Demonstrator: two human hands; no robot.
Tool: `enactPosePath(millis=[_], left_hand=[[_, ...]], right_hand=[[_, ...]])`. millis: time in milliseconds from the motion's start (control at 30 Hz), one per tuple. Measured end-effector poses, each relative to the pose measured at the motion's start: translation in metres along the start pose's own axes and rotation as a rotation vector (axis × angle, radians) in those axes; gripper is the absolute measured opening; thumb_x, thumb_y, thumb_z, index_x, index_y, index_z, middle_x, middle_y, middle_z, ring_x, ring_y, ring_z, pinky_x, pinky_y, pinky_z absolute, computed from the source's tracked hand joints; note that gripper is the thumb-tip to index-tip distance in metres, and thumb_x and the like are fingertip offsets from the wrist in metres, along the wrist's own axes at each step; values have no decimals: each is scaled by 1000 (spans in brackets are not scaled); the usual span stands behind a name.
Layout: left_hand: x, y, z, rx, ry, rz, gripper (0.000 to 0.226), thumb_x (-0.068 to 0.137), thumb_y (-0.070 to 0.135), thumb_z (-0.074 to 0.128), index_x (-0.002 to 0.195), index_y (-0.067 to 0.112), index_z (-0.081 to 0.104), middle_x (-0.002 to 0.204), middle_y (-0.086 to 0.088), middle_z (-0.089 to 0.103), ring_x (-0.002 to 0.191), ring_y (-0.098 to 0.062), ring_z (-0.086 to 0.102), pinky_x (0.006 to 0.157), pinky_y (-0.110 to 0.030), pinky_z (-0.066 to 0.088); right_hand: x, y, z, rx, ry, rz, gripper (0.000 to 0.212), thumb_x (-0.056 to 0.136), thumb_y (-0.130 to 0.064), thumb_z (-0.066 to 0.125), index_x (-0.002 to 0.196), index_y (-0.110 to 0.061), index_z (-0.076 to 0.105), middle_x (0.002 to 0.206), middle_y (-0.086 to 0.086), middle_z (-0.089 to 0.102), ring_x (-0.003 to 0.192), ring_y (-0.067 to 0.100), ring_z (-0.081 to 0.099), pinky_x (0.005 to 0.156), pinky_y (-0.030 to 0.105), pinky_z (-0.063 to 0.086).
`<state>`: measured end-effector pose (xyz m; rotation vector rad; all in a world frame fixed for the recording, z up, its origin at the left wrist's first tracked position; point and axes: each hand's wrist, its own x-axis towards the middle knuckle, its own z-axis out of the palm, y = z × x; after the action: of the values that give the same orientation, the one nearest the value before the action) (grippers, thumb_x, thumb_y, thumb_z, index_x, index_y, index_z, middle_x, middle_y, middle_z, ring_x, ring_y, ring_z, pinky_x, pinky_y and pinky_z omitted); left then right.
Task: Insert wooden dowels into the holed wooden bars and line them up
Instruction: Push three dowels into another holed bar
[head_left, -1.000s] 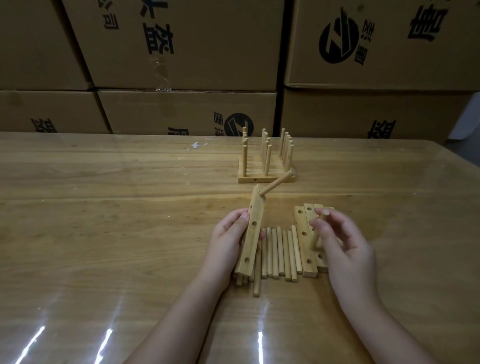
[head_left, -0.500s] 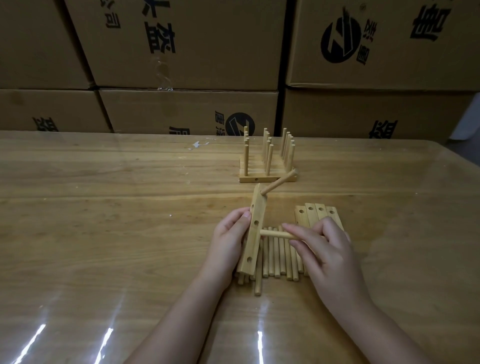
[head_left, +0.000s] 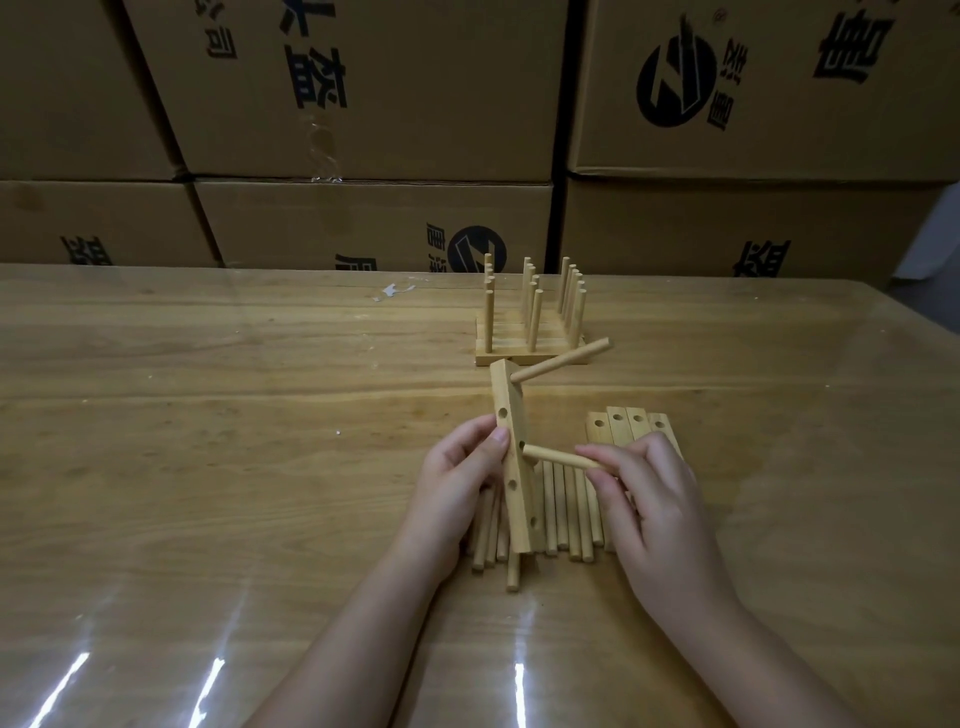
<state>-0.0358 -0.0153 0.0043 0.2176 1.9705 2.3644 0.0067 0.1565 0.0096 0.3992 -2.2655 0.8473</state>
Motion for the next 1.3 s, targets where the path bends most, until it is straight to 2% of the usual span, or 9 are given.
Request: enactPosePath(millis=[100,300,433,567,867,1033,1133,1233,1300], left_hand=[[0,0,0,4,-10,1,43,79,32,61,112,6,66,74,2,67,68,-9,60,73,-27,47],[0,-2,-3,1,-26,-14,51,77,34,63,118,3,62,89,-10,66,81,-21,59,83,-37,47],[-1,-1,-3,15,-51,-18,46,75,35,67,111,7,67,89,-10,68,80,-20,61,78,-33,49],[-1,-1,-3,38,-68,-22,35,76,34,67,103,11,70,81,-4,70,74,-14,64,70,-27,49],[-2,1,-2,65,-62,-50,63,68,41,70,118,2,63,98,-18,70,87,-30,63,88,-46,50],[-3,0,-2,103,-58,-52,66,68,42,70,121,4,62,102,-16,71,88,-28,64,92,-46,50],[-3,0,-1,116,-62,-57,65,69,41,69,123,5,61,103,-15,71,90,-28,65,93,-47,50],[-3,0,-1,118,-62,-65,62,71,38,67,123,4,61,104,-15,71,91,-27,64,93,-44,51],[-3,0,-2,126,-74,-67,62,71,37,67,123,5,61,104,-13,71,92,-27,65,90,-39,52]], right_hand=[[0,0,-1,-12,8,13,34,90,-27,43,106,-11,68,80,0,49,74,16,51,69,39,47],[1,2,-3,-61,29,-2,29,89,-24,48,105,-14,70,79,2,48,71,17,48,66,40,44],[1,3,-5,-167,66,-8,23,85,-15,58,103,-19,71,79,6,47,74,19,47,64,40,42],[0,3,-6,-236,99,-26,32,77,2,70,101,-18,72,82,10,47,76,24,47,66,39,40],[2,-1,-9,-258,123,-47,38,70,12,71,98,-15,73,85,17,50,81,28,47,66,48,44],[1,-1,-11,-303,117,-51,38,71,11,71,99,-15,73,86,18,51,82,29,49,69,44,42],[2,-1,-10,-300,109,-40,35,74,10,69,98,-15,73,86,18,51,86,23,42,69,43,41],[3,-1,-10,-273,115,-49,21,86,-8,56,97,-15,73,84,15,50,86,20,40,68,41,40],[3,-2,-11,-264,113,-46,29,88,-20,46,95,-14,73,81,13,49,82,21,43,67,38,37]])
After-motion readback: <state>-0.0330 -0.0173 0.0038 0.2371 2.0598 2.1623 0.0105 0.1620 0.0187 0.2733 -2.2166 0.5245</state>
